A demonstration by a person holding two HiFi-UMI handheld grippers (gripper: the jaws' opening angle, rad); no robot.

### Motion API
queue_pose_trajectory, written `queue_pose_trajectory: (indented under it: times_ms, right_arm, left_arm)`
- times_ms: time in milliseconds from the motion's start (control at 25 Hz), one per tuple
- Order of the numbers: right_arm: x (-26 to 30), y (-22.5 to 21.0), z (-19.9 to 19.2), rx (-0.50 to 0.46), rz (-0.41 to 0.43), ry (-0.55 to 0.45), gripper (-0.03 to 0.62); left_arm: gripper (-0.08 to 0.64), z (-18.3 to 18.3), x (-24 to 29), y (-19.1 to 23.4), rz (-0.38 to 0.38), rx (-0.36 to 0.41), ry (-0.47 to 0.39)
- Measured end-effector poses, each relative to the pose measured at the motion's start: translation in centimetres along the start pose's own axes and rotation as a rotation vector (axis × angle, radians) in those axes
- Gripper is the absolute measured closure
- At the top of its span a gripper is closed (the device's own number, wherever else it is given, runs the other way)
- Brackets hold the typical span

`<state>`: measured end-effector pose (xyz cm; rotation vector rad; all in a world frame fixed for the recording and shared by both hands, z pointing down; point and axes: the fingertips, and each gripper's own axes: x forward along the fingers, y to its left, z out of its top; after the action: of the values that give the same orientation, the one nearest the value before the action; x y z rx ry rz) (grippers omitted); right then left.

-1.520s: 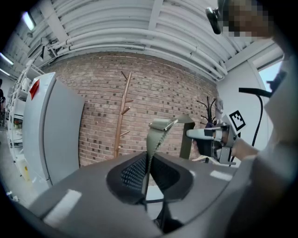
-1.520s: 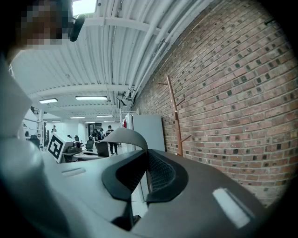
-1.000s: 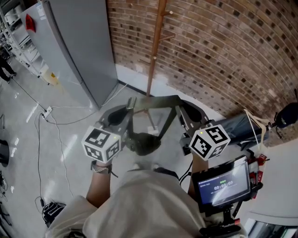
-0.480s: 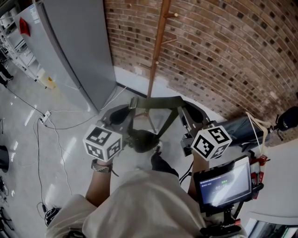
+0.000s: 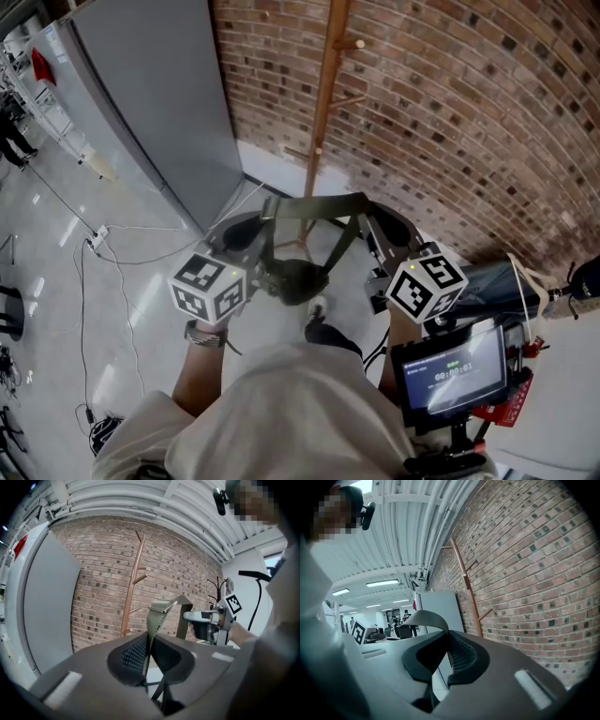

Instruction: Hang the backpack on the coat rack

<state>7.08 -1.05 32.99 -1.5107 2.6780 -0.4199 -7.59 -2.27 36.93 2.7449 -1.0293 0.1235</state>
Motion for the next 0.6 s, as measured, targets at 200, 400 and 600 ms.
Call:
queue_pose_trajectory:
  times_ms: [200, 400, 600]
  right_arm:
    - [2.1, -2.7, 0.4, 0.015, 0.037, 0.022, 0.583]
    - [3.9, -5.0, 1.0, 0.017, 0.067, 0.039, 0.583]
    - [5.4, -7.1, 1.6, 0.007, 0.097, 0.058, 0.583]
  left_arm:
    - [0.545, 0.1, 2.9, 1.0, 0.023, -0.029, 0.018]
    - [0.545, 0.4, 5.2, 2.0, 0.051, -0.051, 0.022]
    - [0.545, 0.9, 7.4, 2.9, 0.087, -0.057, 0.019]
